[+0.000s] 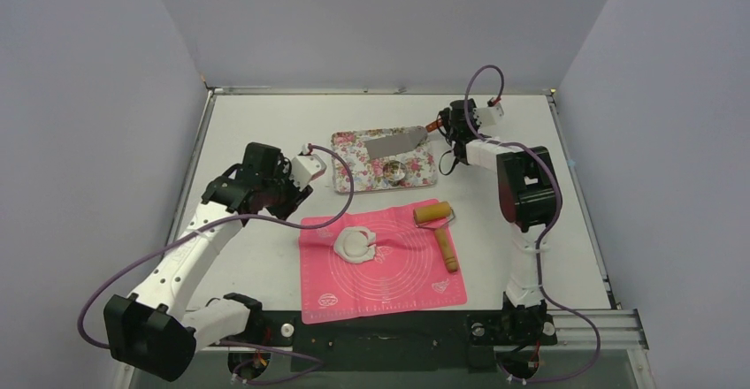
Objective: Roll out the dumpling wrappers from the dough
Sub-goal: Place the spatula on the plate.
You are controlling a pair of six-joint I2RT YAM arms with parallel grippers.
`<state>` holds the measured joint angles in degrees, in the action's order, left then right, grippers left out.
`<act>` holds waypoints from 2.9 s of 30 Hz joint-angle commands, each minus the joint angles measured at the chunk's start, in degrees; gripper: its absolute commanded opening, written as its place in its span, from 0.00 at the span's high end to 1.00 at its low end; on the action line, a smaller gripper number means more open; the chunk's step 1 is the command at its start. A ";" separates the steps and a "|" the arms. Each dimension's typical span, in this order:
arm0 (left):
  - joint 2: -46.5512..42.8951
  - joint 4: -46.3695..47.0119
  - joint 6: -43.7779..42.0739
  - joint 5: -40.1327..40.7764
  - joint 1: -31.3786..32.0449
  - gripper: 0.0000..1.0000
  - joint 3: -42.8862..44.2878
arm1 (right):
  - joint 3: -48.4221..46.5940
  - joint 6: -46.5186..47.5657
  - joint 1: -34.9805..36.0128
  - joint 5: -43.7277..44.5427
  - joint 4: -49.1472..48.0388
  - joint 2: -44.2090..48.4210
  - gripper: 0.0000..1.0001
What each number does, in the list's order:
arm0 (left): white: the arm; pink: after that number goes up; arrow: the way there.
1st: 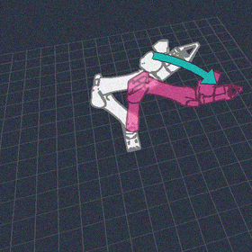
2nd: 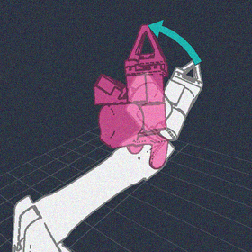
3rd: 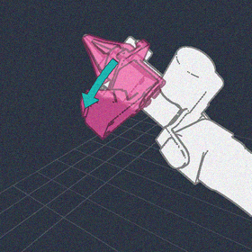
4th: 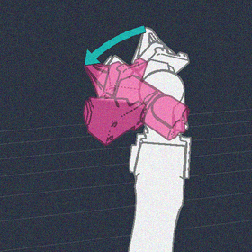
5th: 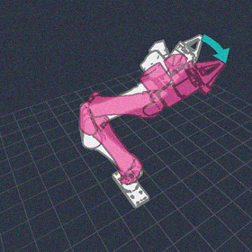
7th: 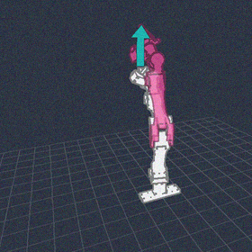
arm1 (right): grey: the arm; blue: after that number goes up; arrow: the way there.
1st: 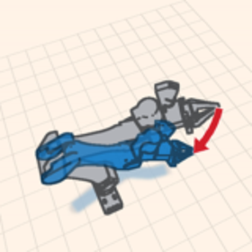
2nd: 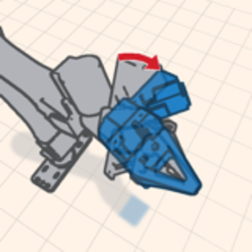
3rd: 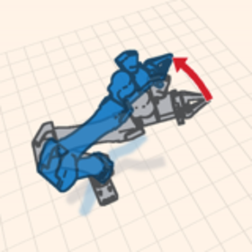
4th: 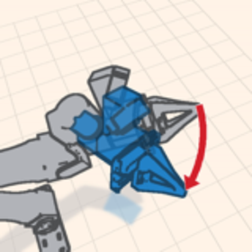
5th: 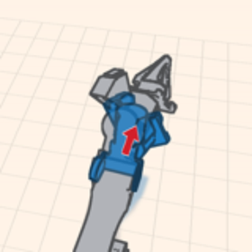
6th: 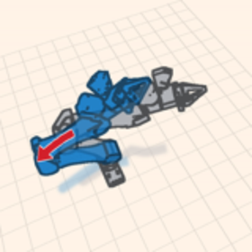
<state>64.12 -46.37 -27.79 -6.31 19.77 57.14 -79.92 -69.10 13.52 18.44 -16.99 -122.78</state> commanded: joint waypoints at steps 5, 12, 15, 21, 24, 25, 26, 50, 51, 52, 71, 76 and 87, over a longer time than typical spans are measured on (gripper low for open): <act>0.74 2.75 -0.33 -2.74 -0.34 0.61 0.98 | 3.21 2.18 -0.96 -3.77 -3.81 7.17 0.53; 1.09 3.98 -0.15 -3.40 -0.92 0.60 0.09 | 2.68 16.16 -0.65 -1.97 3.72 16.48 0.29; 3.10 5.15 -0.11 -4.82 -1.36 0.56 -0.11 | 4.23 23.37 -0.49 -1.08 8.45 21.56 0.28; 8.61 5.69 0.94 -7.34 -2.42 0.53 0.97 | 11.10 31.05 0.64 -4.46 11.23 32.00 0.28; 8.93 5.68 0.98 -8.10 -2.54 0.53 0.23 | 13.01 33.86 1.51 -4.88 13.48 34.73 0.28; 8.64 5.90 1.03 -8.39 -2.58 0.53 0.02 | 13.47 34.47 2.19 -4.94 14.53 35.64 0.28; 8.43 6.01 1.05 -8.60 -2.62 0.53 -0.36 | 13.69 35.70 2.60 -5.20 15.02 36.06 0.28; 5.10 6.17 1.22 -11.84 -2.89 0.53 -2.90 | 11.58 46.08 19.20 -9.33 32.69 33.46 0.31; 4.84 6.13 1.24 -11.77 -2.94 0.53 -2.91 | 10.86 46.19 19.03 -8.10 33.79 32.59 0.32; 4.73 6.12 1.29 -11.70 -3.04 0.53 -2.96 | 9.41 46.26 18.93 -7.60 34.40 30.65 0.32; 5.45 6.00 0.73 -9.01 -4.06 0.53 -3.48 | -16.29 100.80 1.23 -30.41 46.04 17.73 0.22; 5.93 5.98 0.47 -8.78 -5.04 0.53 -3.50 | -32.80 115.14 -1.77 -33.64 65.33 8.71 0.20; 8.63 5.37 0.32 -8.48 -6.16 0.53 -3.22 | -42.82 122.18 -1.81 -31.24 73.01 -1.59 0.22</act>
<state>72.29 -41.85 -27.24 -14.57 14.20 53.60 -117.16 51.40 11.00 -13.28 54.63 -123.90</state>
